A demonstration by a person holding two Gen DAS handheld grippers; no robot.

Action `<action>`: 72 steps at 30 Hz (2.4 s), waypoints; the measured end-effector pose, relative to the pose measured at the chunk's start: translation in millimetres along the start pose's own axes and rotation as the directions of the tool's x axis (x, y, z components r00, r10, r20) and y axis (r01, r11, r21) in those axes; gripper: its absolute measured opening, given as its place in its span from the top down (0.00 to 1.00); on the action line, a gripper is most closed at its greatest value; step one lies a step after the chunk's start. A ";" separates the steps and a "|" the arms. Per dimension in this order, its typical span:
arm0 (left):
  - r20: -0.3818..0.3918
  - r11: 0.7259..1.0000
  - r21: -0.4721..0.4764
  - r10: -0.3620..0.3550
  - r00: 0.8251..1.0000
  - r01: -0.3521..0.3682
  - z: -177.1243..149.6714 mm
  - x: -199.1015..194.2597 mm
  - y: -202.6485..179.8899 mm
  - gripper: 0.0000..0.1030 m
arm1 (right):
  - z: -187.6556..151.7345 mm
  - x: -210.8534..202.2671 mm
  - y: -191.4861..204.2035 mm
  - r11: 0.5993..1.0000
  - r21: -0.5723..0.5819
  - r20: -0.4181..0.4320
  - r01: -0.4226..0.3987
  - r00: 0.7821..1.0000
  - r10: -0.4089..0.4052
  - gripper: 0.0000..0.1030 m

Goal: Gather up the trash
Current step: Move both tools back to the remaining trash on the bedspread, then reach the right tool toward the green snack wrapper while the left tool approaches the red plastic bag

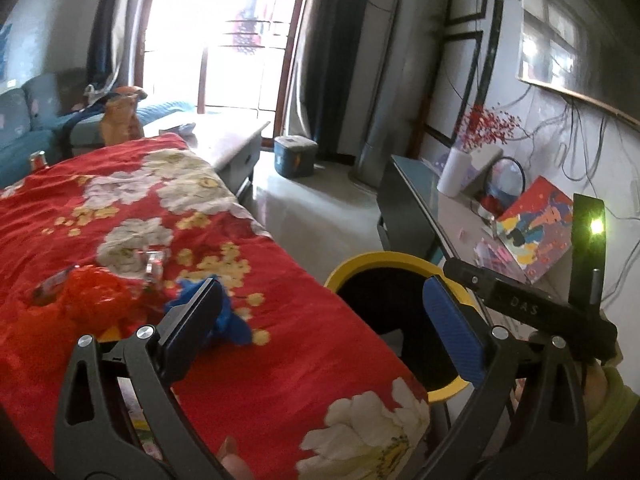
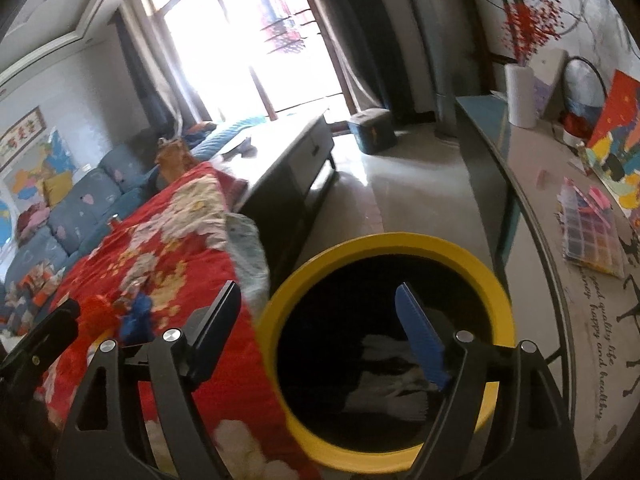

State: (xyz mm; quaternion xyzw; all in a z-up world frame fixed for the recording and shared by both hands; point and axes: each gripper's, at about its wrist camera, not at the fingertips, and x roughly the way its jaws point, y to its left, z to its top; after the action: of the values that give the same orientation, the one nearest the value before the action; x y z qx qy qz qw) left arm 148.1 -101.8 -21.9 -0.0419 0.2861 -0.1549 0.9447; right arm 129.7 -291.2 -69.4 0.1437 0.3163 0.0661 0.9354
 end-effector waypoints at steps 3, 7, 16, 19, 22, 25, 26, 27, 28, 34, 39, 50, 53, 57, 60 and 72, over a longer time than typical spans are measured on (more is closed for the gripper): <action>0.013 1.000 -0.016 0.016 1.000 -0.015 0.9 -7.8 8.5 0.11 | -0.4 -2.0 14.2 0.999 -0.023 0.002 -0.023 1.000 0.023 0.25; 0.032 0.998 -0.045 0.036 0.999 -0.035 1.5 -18.1 21.8 0.11 | -2.1 -3.6 32.1 0.997 -0.056 -0.003 -0.050 0.999 0.049 0.25; 0.056 0.990 -0.111 0.089 0.994 -0.083 -2.3 -38.5 52.0 0.11 | -6.6 -7.9 68.2 0.988 -0.117 -0.013 -0.098 0.995 0.098 0.25; 0.062 0.987 -0.127 0.103 0.993 -0.095 -3.2 -44.2 60.1 0.11 | -7.5 -9.1 78.0 0.985 -0.131 -0.015 -0.116 0.993 0.115 0.25; 0.069 0.983 -0.147 0.121 0.990 -0.110 -4.0 -50.7 69.4 0.11 | -10.3 -9.9 89.9 0.979 -0.153 -0.023 -0.136 0.991 0.134 0.25; 0.076 0.979 -0.163 0.138 0.988 -0.124 -5.2 -57.2 77.6 0.11 | -13.9 -10.8 102.2 0.973 -0.171 -0.029 -0.153 0.988 0.151 0.25; 0.079 0.977 -0.170 0.146 0.986 -0.131 -5.6 -60.3 81.3 0.11 | -14.6 -11.1 105.3 0.971 -0.177 -0.032 -0.158 0.987 0.155 0.25; 0.081 0.976 -0.174 0.150 0.985 -0.134 -5.4 -61.6 83.7 0.11 | -15.8 -11.2 110.2 0.969 -0.186 -0.037 -0.165 0.986 0.161 0.25; 0.084 0.973 -0.183 0.156 0.984 -0.139 -5.7 -64.5 87.5 0.11 | -17.1 -11.4 113.4 0.967 -0.190 -0.039 -0.170 0.985 0.166 0.25; 0.096 0.960 -0.226 0.188 0.978 -0.163 -6.3 -76.5 108.3 0.11 | -24.7 -13.7 133.5 0.952 -0.229 -0.059 -0.205 0.979 0.196 0.25; 0.105 0.948 -0.259 0.219 0.970 -0.186 -6.5 -85.9 124.9 0.11 | -31.9 -15.2 150.5 0.937 -0.259 -0.077 -0.235 0.972 0.222 0.25; 0.090 0.907 -0.339 0.295 0.951 -0.249 -15.2 -101.7 166.4 0.11 | -52.6 -12.9 188.2 0.895 -0.311 -0.154 -0.320 0.946 0.285 0.24; 0.075 0.896 -0.356 0.309 0.948 -0.264 -19.1 -102.3 178.0 0.11 | -62.1 -12.9 203.3 0.869 -0.343 -0.189 -0.358 0.932 0.309 0.24; 0.046 0.880 -0.380 0.326 0.944 -0.286 -26.9 -99.7 196.7 0.11 | -77.1 -13.3 221.9 0.831 -0.387 -0.232 -0.399 0.915 0.331 0.24; 0.022 0.870 -0.395 0.329 0.944 -0.294 -32.9 -97.2 208.9 0.11 | -87.8 -15.9 235.0 0.798 -0.426 -0.261 -0.426 0.903 0.342 0.25; -0.054 0.859 -0.462 0.219 0.974 -0.219 -58.4 -68.7 238.4 0.26 | -124.1 7.9 259.1 0.740 -0.502 -0.381 -0.447 0.883 0.275 0.42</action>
State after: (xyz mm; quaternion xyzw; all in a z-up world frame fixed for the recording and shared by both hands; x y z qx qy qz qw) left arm 125.6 146.6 -74.3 -0.2342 0.3177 0.0266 0.9184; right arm 51.7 -15.2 -87.5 -0.0978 0.3764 0.3603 0.8479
